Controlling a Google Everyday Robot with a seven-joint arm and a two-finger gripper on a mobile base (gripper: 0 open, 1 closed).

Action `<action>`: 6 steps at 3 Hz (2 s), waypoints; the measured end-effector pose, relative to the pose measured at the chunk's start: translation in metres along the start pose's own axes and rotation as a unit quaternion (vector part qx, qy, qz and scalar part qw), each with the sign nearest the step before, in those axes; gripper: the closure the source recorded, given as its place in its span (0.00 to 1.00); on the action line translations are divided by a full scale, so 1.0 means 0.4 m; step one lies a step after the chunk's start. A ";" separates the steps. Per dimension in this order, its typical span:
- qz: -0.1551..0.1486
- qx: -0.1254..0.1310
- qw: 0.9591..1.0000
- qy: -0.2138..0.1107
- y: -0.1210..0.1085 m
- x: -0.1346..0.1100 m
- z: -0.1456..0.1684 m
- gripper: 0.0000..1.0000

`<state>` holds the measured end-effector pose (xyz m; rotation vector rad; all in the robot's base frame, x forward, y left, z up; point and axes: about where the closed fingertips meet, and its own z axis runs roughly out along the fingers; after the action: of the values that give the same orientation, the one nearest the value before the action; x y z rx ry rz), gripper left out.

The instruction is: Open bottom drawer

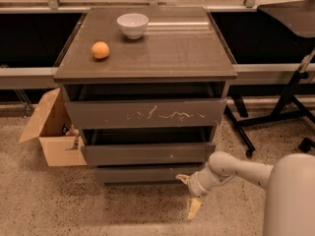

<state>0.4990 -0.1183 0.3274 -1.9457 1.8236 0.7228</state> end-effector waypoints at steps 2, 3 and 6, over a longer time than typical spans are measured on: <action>0.000 0.009 1.000 -0.003 -0.051 0.037 0.082 0.00; -0.005 0.030 0.999 0.021 -0.091 0.073 0.101 0.00; -0.029 0.089 0.996 -0.001 -0.265 0.187 0.158 0.00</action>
Offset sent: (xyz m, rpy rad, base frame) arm 0.0152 0.0082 -0.0313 0.0051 -0.0140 -0.0084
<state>0.5992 -0.1312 0.2243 -1.8736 1.7594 0.5248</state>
